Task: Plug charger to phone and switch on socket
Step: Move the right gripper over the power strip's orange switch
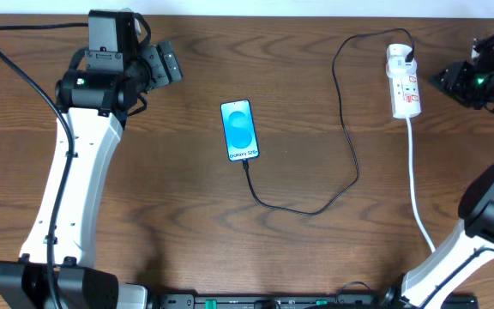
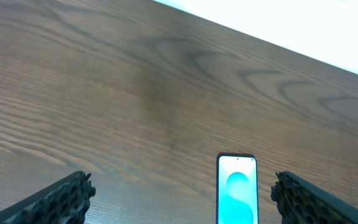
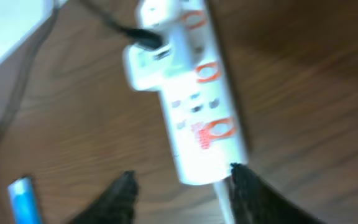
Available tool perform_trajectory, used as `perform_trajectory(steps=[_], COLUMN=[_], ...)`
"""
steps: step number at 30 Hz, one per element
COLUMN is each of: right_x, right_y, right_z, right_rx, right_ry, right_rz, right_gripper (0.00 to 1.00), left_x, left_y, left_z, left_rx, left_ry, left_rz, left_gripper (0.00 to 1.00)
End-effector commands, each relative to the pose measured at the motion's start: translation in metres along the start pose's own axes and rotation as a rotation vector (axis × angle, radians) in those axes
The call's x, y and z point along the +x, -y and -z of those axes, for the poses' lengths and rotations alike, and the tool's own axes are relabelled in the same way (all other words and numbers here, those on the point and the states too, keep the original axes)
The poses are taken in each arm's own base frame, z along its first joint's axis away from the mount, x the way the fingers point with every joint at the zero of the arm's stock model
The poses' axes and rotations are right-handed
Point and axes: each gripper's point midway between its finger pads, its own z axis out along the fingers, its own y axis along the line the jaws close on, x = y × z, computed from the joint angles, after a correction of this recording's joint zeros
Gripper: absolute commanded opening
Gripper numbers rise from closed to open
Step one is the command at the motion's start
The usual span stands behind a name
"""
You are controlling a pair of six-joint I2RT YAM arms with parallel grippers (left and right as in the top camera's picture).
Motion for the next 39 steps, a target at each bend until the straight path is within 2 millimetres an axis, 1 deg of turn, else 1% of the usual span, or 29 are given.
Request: perform_trajectory(steps=[1,2,4,9,12,14,15,18,21,29,39], right_x=[-0.002,-0.004,-0.009,-0.021,-0.024,-0.022,-0.021,-0.015,-0.010,-0.009,-0.008], right_y=[0.025,0.032,0.040,0.048,0.039,0.032,0.031,0.032,0.034,0.047,0.059], right_z=[-0.022,-0.027,-0.035,-0.048,-0.059,-0.066,-0.070,-0.080,-0.088,-0.084,-0.079], right_rx=[0.099,0.126,0.160,0.240,0.238,0.238,0.251,0.316,0.386,0.447,0.458], right_ry=[-0.002,0.005,0.026,0.072,0.088,0.082,0.076,0.060,0.050,0.061,0.069], right_rz=[0.056,0.063,0.077,0.117,0.154,0.169,0.175,0.191,0.192,0.117,0.022], right_gripper=[0.84,0.89,0.90,0.91,0.93,0.94,0.96,0.99,0.99,0.99,0.99], left_x=[-0.003,-0.003,-0.003,-0.003,-0.003,-0.003,-0.003,-0.003,-0.003,-0.003,-0.003], left_y=[-0.002,-0.002,-0.002,-0.002,-0.002,-0.002,-0.002,-0.002,-0.002,-0.002,-0.002], left_z=[0.004,0.004,0.004,0.004,0.004,0.004,0.004,0.004,0.004,0.004,0.004], left_rx=[-0.010,-0.010,-0.010,-0.010,-0.010,-0.010,-0.010,-0.010,-0.010,-0.010,-0.010], left_ry=[0.014,0.013,0.013,0.013,0.014,0.013,0.014,0.014,0.013,0.013,0.013], left_rz=[-0.005,-0.005,-0.005,-0.005,-0.005,-0.005,-0.005,-0.005,-0.005,-0.005,-0.005], left_gripper=[0.96,0.96,0.96,0.96,0.96,0.96,0.96,0.96,0.96,0.96,0.96])
